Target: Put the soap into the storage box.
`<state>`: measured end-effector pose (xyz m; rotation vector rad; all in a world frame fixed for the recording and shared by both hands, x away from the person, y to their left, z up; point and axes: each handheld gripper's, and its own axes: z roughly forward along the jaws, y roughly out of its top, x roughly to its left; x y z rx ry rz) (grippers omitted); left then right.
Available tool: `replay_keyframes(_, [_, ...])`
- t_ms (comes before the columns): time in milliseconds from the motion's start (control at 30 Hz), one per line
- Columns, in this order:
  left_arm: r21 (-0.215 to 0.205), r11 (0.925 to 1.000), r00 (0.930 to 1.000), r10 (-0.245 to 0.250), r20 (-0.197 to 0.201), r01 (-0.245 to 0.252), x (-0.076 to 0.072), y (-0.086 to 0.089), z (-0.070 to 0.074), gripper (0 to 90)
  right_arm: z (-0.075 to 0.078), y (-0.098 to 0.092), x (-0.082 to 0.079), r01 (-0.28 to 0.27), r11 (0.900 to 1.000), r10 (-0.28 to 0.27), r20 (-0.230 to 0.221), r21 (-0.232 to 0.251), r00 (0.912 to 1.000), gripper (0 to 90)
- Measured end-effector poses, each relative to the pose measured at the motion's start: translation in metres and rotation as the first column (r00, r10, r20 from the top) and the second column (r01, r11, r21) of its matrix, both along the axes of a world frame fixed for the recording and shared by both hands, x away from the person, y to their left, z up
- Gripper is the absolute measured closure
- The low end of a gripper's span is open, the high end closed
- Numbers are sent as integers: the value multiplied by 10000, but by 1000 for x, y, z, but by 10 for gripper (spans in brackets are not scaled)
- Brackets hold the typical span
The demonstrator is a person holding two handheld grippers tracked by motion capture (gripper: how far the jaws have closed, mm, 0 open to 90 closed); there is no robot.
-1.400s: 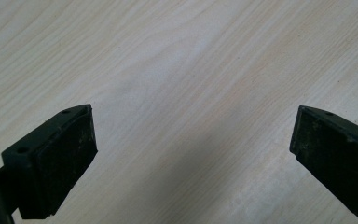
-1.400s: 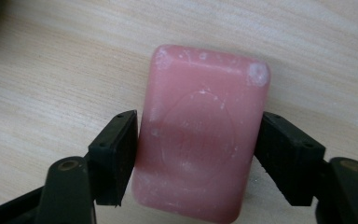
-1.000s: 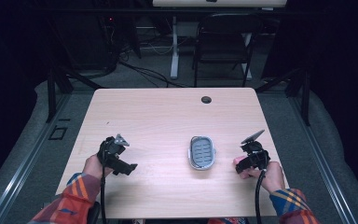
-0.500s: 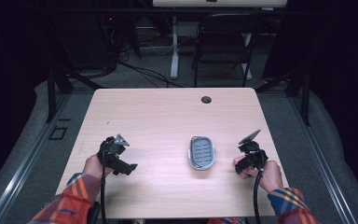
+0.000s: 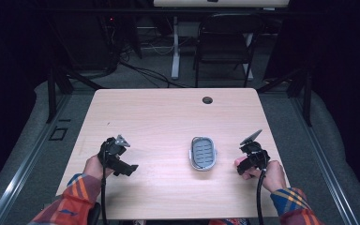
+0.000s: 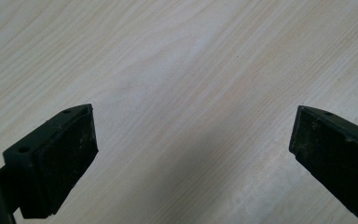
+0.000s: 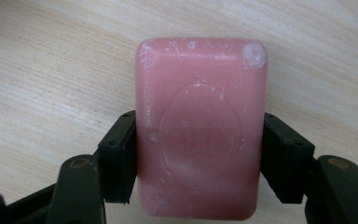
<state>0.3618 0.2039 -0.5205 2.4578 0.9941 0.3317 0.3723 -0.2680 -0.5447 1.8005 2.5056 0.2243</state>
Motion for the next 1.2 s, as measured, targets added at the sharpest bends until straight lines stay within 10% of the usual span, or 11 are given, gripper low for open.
replay_keyframes(1200, [1,10000,10000,1,3,-1,0,0,0,9,22,6,7,-980,9952,978,316,33,9947,368])
